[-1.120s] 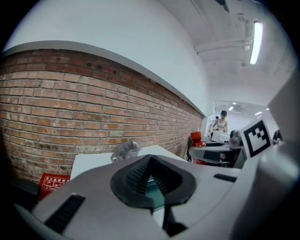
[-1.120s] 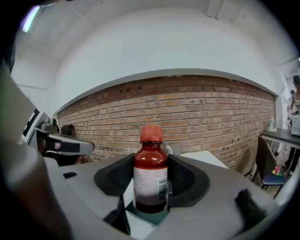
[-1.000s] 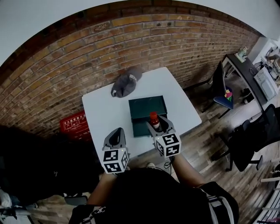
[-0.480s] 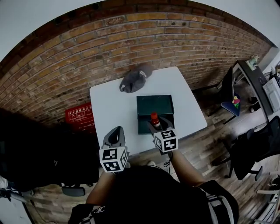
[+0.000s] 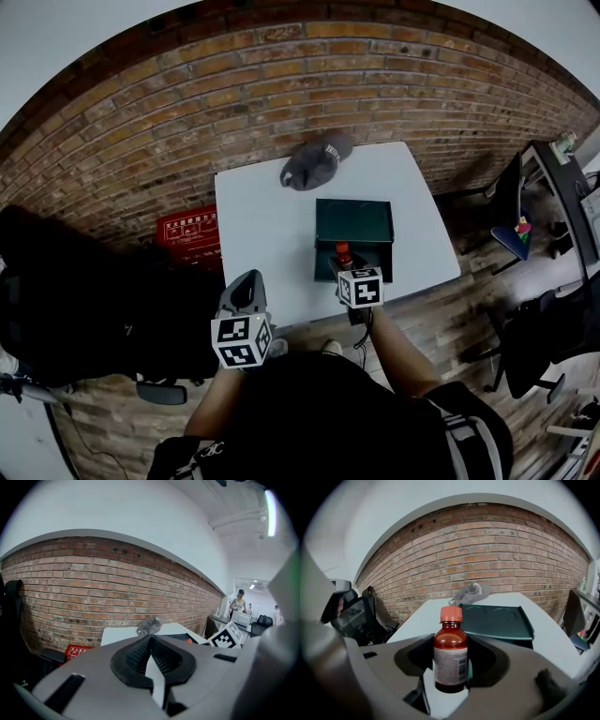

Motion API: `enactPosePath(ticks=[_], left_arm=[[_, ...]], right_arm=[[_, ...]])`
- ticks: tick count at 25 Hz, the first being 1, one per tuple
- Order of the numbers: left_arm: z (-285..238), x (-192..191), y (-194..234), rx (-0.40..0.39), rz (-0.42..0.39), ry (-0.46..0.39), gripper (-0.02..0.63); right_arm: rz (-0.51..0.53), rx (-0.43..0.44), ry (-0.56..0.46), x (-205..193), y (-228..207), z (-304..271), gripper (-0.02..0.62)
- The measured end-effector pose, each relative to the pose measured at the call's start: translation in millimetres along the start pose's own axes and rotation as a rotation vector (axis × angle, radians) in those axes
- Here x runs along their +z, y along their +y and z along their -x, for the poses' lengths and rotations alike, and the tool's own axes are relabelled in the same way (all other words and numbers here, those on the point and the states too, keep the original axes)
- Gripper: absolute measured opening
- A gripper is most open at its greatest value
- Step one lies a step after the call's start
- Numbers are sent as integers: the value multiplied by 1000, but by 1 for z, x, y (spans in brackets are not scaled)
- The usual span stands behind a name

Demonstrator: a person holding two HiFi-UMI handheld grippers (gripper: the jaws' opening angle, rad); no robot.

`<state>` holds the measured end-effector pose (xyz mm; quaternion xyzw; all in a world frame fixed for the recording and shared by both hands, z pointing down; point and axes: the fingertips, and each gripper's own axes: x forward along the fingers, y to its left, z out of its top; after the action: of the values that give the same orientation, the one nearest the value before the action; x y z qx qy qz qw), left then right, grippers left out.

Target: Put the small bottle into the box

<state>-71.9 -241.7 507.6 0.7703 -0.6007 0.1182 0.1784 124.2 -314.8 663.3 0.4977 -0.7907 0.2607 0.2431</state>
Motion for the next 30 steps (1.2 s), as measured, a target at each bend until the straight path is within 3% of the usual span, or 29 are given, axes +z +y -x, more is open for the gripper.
enactPosePath(ticks=[6, 18, 24, 30], left_arm=[[10, -3, 18, 36, 15, 3, 11], [28, -6, 58, 115, 52, 0, 11], [24, -7, 61, 114, 60, 2, 11], [14, -6, 49, 79, 60, -6, 11]], right_arm=[[19, 3, 109, -23, 3, -27, 232], [39, -63, 214, -35, 3, -60, 232], [44, -93, 288, -46, 0, -70, 233], [54, -130, 430, -62, -2, -78, 232]])
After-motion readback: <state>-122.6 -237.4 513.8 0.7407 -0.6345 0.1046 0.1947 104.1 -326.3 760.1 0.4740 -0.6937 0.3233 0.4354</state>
